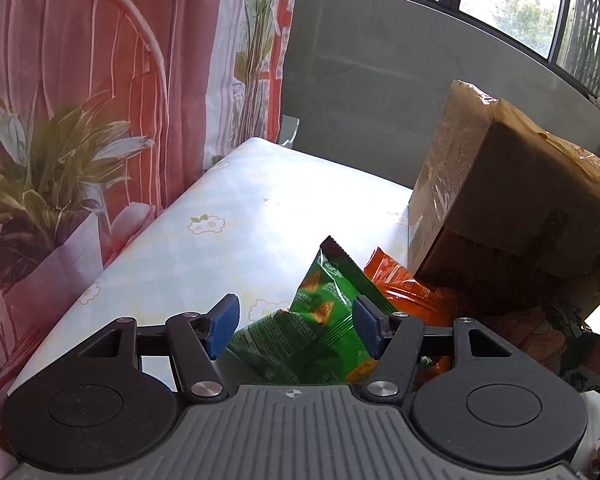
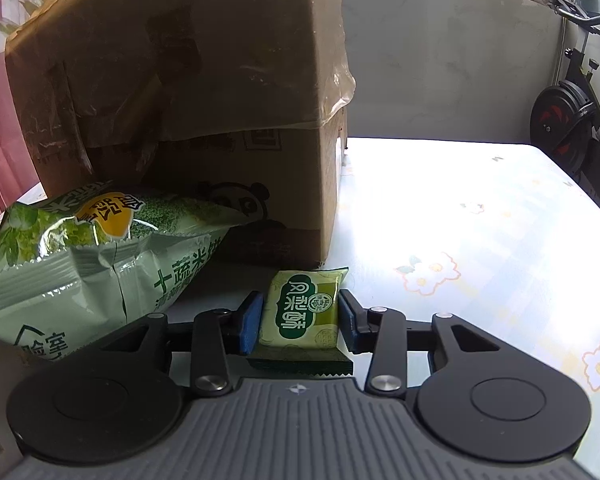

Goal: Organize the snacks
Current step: 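Grasp the green chip bag with the left tool while the right tool grasps the green cake pack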

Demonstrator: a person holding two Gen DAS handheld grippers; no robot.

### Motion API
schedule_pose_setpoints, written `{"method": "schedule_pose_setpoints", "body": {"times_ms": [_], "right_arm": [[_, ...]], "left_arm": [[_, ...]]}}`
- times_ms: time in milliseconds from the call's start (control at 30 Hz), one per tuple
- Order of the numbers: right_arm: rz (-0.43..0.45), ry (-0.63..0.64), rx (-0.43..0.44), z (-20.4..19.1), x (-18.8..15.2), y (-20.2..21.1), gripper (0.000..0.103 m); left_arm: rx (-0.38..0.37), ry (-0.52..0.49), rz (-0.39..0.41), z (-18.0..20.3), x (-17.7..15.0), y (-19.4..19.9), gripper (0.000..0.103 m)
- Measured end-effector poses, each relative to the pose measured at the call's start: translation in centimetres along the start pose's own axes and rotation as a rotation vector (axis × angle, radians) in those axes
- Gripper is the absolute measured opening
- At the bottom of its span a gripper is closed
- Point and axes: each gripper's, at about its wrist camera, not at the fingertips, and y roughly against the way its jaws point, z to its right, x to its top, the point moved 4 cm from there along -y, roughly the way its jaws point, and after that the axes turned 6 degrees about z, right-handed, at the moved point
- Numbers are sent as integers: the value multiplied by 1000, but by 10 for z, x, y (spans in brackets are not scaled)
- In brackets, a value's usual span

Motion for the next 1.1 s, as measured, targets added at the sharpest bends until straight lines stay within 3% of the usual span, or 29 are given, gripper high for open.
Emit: {"method": "schedule_pose_setpoints", "body": {"times_ms": [133, 267, 400, 600, 733, 1100], "right_arm": [[-14, -19, 11, -2, -6, 12, 42], [-29, -45, 22, 1, -16, 34, 42], [-46, -37, 13, 2, -24, 48, 42], [-44, -35, -16, 1, -23, 56, 42], [-47, -14, -24, -5, -19, 56, 42], [-43, 23, -45, -14, -12, 57, 42]], "left_arm": [[-29, -44, -18, -4, -15, 2, 67], [-59, -190, 22, 0, -21, 3, 68], [-151, -331, 27, 3, -20, -2, 72], [-303, -432, -15, 8, -21, -14, 83], [-309, -536, -14, 18, -27, -27, 88], [-327, -461, -48, 19, -31, -59, 96]]}}
